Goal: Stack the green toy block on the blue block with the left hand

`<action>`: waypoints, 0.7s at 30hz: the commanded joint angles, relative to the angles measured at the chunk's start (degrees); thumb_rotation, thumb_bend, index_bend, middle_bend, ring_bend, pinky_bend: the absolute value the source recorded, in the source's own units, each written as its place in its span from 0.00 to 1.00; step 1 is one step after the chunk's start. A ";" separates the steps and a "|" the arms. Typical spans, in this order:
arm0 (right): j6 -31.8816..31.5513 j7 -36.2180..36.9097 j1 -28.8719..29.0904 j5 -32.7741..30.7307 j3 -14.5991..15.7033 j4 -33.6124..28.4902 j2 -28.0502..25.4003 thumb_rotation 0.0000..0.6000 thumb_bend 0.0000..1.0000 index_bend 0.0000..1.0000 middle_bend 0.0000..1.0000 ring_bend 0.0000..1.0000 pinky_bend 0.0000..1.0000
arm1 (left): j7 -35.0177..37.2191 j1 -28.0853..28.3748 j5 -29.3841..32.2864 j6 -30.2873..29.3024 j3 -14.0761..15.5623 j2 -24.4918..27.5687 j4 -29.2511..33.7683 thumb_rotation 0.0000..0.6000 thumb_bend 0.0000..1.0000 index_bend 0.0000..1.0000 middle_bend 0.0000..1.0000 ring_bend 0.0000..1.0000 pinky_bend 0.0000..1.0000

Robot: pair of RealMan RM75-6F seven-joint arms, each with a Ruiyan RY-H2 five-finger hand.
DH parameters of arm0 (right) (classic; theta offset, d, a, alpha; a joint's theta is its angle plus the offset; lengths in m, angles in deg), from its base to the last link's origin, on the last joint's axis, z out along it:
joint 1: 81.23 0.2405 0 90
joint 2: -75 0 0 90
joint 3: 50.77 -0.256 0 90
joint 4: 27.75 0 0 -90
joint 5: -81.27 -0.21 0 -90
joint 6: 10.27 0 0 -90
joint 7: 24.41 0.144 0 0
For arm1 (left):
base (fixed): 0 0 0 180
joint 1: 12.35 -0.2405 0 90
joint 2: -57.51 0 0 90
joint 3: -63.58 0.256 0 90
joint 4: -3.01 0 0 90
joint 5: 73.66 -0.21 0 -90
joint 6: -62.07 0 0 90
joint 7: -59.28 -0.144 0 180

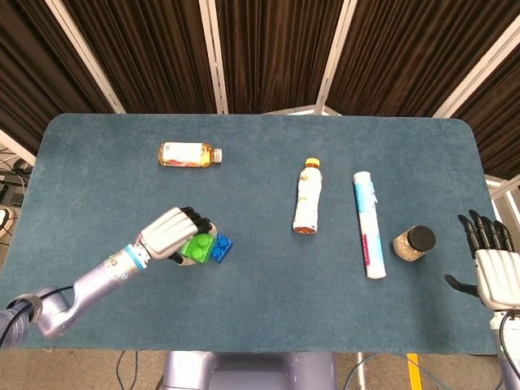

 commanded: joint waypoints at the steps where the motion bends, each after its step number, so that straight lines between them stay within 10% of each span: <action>1: 0.24 -0.35 0.06 -0.79 -0.36 0.09 0.11 1.00 0.00 0.00 0.00 0.00 0.00 | 3.35 3.87 -6.33 -3.57 3.50 -1.71 -6.72 1.00 0.05 0.62 0.51 0.47 0.40; 21: 1.06 -0.62 -0.04 -3.98 -1.67 0.89 0.12 1.00 0.00 0.00 0.00 0.00 0.00 | 6.83 10.68 -3.55 1.18 6.39 -7.31 -14.14 1.00 0.05 0.64 0.52 0.48 0.41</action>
